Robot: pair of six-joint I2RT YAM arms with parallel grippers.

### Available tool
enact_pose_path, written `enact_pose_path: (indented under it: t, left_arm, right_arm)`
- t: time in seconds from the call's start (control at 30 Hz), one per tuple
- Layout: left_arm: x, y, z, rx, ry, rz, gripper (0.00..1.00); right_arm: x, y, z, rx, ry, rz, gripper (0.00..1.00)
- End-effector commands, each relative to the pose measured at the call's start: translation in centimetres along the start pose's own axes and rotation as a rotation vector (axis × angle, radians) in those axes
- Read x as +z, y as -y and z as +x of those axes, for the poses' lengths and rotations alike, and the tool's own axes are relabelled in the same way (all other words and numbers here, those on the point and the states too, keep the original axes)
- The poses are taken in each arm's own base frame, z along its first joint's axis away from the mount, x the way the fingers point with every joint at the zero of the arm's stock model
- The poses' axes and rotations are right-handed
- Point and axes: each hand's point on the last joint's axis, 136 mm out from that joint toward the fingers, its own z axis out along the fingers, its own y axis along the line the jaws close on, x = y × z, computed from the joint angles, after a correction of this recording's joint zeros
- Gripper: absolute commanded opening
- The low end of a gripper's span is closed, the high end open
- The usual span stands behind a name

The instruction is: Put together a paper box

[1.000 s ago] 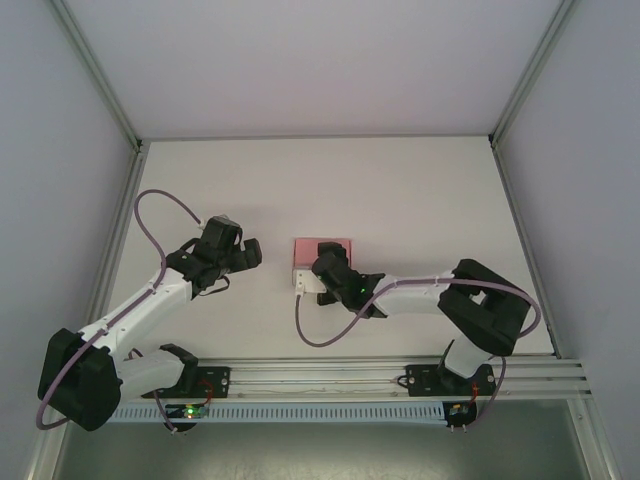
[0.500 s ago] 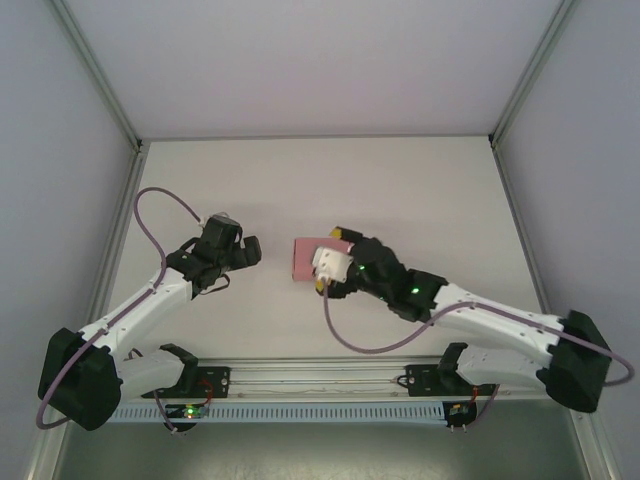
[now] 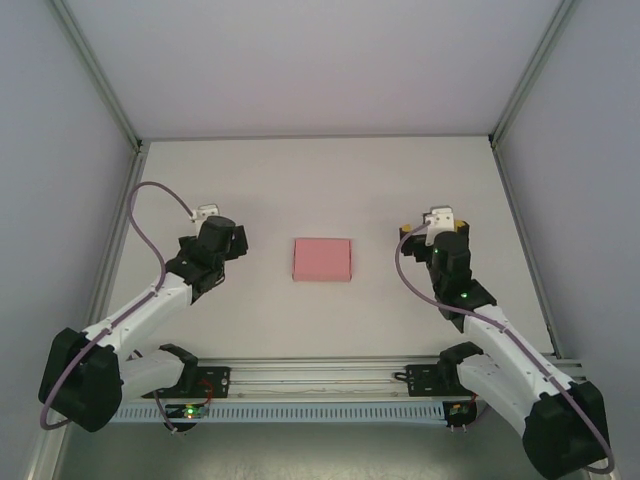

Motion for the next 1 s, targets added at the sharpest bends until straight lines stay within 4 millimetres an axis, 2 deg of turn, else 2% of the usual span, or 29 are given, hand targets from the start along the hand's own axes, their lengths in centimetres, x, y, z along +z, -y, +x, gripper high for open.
enact_pose_path:
  t: [0.0, 0.13, 0.23, 0.33, 0.43, 0.5, 0.6, 0.63, 0.67, 0.77, 0.83, 0.9, 0.97]
  left_arm:
    - [0.1, -0.7, -3.0, 0.075, 0.184, -0.037, 1.00]
    - [0.5, -1.5, -3.1, 0.161, 0.204, -0.091, 1.00]
    - [0.5, -0.9, -3.5, 0.234, 0.255, -0.068, 1.00]
    - [1.2, -1.6, -3.3, 0.272, 0.330, -0.087, 1.00]
    - [2.4, -2.1, -2.6, 0.323, 0.324, -0.108, 1.00]
    - [3.4, -1.5, -1.8, 0.369, 0.308, -0.076, 1.00]
    - [4.0, 0.2, -1.2, 0.377, 0.378, 0.066, 1.00]
    - [4.1, 0.0, -1.4, 0.364, 0.387, 0.055, 1.00]
    - [4.4, -0.3, -1.6, 0.359, 0.382, 0.033, 1.00]
    - [5.3, -0.1, -1.7, 0.374, 0.350, 0.049, 1.00]
    - [5.8, 0.2, -1.6, 0.362, 0.313, 0.108, 1.00]
    - [6.2, -0.8, -1.6, 0.268, 0.331, 0.136, 1.00]
    - [6.7, -4.0, -1.8, 0.131, 0.400, 0.022, 1.00]
  right_arm:
    - [0.8, 0.8, -0.2, 0.006, 0.114, 0.015, 0.98]
    - [1.3, 0.5, 0.5, 0.068, 0.236, -0.092, 0.98]
    - [2.9, -0.1, 1.8, 0.025, 0.185, -0.120, 0.98]
    - [3.8, -0.5, 1.3, 0.023, 0.220, -0.137, 0.98]
    - [4.4, -0.3, 1.0, 0.018, 0.263, -0.131, 0.98]
    - [5.1, 0.1, 1.6, 0.037, 0.233, -0.137, 0.98]
    - [6.2, -0.1, 2.5, 0.054, 0.211, -0.179, 0.98]
    - [6.8, -0.3, 2.9, 0.061, 0.203, -0.194, 0.98]
    - [7.1, 0.1, 2.5, 0.097, 0.230, -0.193, 0.98]
    - [8.8, 1.2, 2.8, 0.132, 0.122, -0.182, 0.98]
    - [8.7, 1.3, 2.9, 0.141, 0.141, -0.170, 0.98]
    - [8.7, 1.4, 2.8, 0.138, 0.144, -0.165, 0.98]
    - [8.8, 1.4, 2.9, 0.133, 0.127, -0.160, 0.98]
